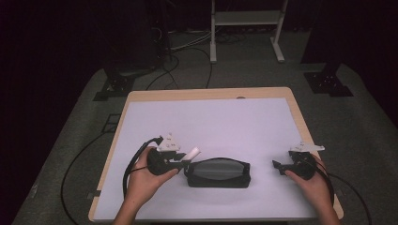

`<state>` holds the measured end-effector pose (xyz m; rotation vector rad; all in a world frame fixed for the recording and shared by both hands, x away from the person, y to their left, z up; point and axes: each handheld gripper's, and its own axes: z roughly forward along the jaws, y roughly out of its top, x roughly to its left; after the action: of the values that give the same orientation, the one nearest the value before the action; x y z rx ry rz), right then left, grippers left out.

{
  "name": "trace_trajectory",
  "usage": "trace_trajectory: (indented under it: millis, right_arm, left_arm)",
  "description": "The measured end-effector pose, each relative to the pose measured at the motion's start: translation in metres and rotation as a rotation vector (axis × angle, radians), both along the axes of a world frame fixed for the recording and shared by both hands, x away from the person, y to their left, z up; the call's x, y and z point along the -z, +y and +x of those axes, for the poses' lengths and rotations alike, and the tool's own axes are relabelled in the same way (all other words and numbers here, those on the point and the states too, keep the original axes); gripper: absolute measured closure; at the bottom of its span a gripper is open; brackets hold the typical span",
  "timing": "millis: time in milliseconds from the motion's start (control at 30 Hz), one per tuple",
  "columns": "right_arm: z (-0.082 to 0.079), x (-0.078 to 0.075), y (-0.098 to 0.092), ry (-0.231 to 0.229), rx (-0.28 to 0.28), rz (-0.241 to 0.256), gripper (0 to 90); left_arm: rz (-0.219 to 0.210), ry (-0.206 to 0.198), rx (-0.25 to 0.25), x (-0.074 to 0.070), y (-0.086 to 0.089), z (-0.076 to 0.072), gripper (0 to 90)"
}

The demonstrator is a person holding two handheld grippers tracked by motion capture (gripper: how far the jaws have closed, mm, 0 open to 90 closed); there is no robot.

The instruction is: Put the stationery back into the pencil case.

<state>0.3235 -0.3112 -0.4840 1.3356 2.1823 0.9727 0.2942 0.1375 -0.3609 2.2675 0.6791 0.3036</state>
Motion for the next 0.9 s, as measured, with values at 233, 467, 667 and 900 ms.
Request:
trace_trajectory:
  millis: [233, 467, 667, 900]
  right_arm:
    - [0.0, 0.0, 0.0, 0.0, 0.0, 0.001, 16.5]
    - [0.0, 0.0, 0.0, 0.0, 0.0, 0.0, 16.5]
    - [0.0, 0.0, 0.0, 0.0, 0.0, 0.001, 16.5]
    - [0.0, 0.0, 0.0, 0.0, 0.0, 0.001, 16.5]
  left_arm:
    - [0.008, -0.003, 0.056, 0.001, -0.02, 0.002, 70.3]
    - [0.014, 0.001, 0.09, 0.004, -0.033, 0.003, 70.3]
    - [0.012, 0.011, 0.111, 0.008, -0.038, 0.004, 70.3]
    - [0.012, 0.02, 0.131, 0.014, -0.047, 0.005, 70.3]
